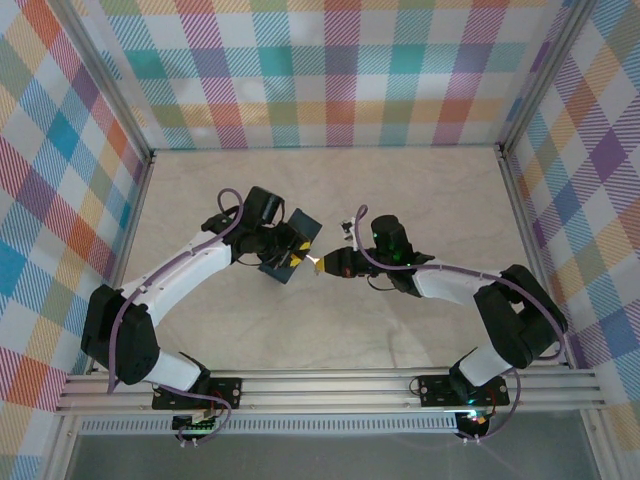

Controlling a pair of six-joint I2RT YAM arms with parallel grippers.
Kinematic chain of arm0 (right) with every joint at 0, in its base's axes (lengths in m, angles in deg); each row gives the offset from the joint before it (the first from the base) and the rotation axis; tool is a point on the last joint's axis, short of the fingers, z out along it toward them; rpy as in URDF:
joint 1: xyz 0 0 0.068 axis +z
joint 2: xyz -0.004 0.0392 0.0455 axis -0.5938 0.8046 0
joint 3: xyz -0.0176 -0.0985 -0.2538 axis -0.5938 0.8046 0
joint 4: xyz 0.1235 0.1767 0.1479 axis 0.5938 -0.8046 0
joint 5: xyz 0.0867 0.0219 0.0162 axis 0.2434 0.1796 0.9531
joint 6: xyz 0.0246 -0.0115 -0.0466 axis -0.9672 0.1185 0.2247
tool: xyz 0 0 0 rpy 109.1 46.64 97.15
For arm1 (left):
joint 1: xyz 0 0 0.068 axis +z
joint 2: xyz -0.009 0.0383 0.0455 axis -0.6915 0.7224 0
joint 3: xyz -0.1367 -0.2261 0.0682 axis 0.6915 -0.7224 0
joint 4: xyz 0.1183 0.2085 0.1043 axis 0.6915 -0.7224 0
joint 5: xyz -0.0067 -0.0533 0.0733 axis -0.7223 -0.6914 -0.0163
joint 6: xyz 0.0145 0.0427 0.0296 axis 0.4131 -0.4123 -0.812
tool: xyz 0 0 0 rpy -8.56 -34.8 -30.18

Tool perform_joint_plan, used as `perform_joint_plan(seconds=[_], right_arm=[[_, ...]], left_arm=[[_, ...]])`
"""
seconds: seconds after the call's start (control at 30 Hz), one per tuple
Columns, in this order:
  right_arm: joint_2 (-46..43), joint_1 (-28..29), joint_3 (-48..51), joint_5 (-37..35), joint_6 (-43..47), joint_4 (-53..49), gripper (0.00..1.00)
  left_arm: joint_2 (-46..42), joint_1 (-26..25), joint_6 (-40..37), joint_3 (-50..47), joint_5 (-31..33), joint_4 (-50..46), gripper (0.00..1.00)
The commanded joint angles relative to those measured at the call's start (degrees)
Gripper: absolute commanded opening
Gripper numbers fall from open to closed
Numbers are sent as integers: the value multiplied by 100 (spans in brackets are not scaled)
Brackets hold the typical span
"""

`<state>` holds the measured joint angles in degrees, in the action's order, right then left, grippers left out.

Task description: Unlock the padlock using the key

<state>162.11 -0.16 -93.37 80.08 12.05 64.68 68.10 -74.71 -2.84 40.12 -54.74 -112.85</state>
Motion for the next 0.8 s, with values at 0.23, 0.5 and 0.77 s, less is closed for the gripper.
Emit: perform_joint_plan(seconds=[0.23, 0.5, 0.77], right_arm=[[-72, 93, -220, 238, -83, 617, 0], [-346, 57, -561, -62, 413, -712, 0], [-595, 14, -297, -82, 457, -822, 0]], left_arm=[[-26, 28, -545, 167, -822, 523, 14], [137, 117, -1117, 360, -1216, 151, 13], [131, 512, -1568, 641, -1463, -266, 13]])
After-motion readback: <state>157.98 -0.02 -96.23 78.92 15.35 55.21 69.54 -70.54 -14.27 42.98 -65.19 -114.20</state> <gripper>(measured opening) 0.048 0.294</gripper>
